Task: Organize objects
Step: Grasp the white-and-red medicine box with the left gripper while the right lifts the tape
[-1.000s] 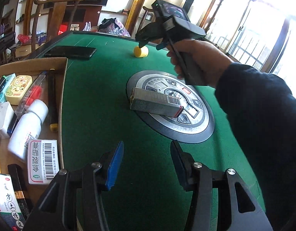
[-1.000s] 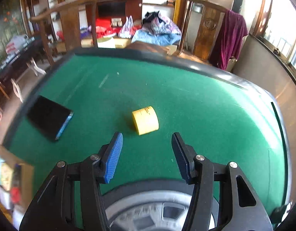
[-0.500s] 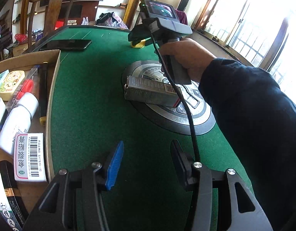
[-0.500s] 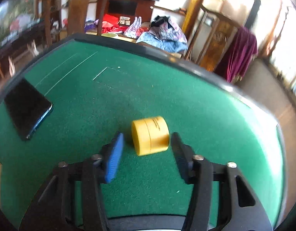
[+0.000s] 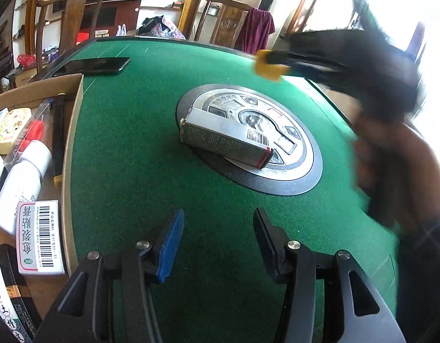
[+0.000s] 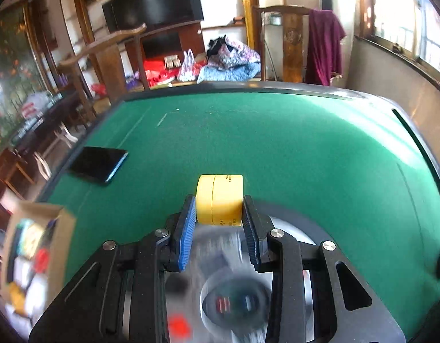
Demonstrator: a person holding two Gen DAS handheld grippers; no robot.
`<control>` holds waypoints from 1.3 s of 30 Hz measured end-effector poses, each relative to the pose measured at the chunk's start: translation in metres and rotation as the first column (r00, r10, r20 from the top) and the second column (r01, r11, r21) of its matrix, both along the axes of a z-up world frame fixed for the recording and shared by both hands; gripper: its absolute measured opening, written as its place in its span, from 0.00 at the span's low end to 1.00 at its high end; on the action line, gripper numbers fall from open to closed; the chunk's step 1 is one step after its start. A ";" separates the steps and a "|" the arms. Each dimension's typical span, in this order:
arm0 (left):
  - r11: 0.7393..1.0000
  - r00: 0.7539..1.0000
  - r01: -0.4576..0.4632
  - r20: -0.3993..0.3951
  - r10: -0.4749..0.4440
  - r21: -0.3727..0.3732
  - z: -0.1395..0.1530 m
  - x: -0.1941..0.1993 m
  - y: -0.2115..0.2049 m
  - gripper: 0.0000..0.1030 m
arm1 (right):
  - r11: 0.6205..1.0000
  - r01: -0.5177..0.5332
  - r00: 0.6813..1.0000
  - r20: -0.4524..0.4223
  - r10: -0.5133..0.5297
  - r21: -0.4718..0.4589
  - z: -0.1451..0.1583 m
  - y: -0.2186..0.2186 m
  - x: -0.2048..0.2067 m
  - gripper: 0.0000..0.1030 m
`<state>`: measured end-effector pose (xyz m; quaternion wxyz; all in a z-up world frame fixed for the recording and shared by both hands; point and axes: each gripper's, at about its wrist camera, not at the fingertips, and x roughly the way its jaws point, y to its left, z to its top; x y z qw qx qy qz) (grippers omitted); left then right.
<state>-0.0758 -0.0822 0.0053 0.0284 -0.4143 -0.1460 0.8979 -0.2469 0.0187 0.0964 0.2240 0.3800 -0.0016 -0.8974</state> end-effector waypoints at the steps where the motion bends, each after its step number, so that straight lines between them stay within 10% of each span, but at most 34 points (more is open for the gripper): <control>1: 1.000 1.000 0.001 0.000 -0.001 -0.003 0.000 0.000 0.000 0.49 | 1.000 -0.001 1.000 0.001 0.001 -0.022 0.003 0.011 0.015 0.30; 8: 0.994 0.999 0.046 0.000 -0.046 0.100 -0.001 0.000 -0.002 0.54 | 0.977 0.030 0.999 -0.017 -0.034 -0.210 -0.001 0.088 0.125 0.30; 19: 0.916 0.973 -0.220 0.136 0.184 0.336 0.017 -0.037 -0.010 0.54 | 0.947 0.052 0.999 0.017 -0.049 -0.316 -0.014 0.128 0.120 0.30; 35: 0.799 0.798 -0.585 0.272 0.538 0.136 -0.001 -0.108 0.005 0.54 | 0.914 0.111 0.993 0.014 -0.115 -0.390 -0.008 0.155 0.118 0.30; 39: 0.826 0.817 -0.559 0.220 0.533 0.070 0.000 -0.111 0.011 0.46 | 0.910 0.110 0.993 0.019 -0.112 -0.399 -0.008 0.157 0.117 0.30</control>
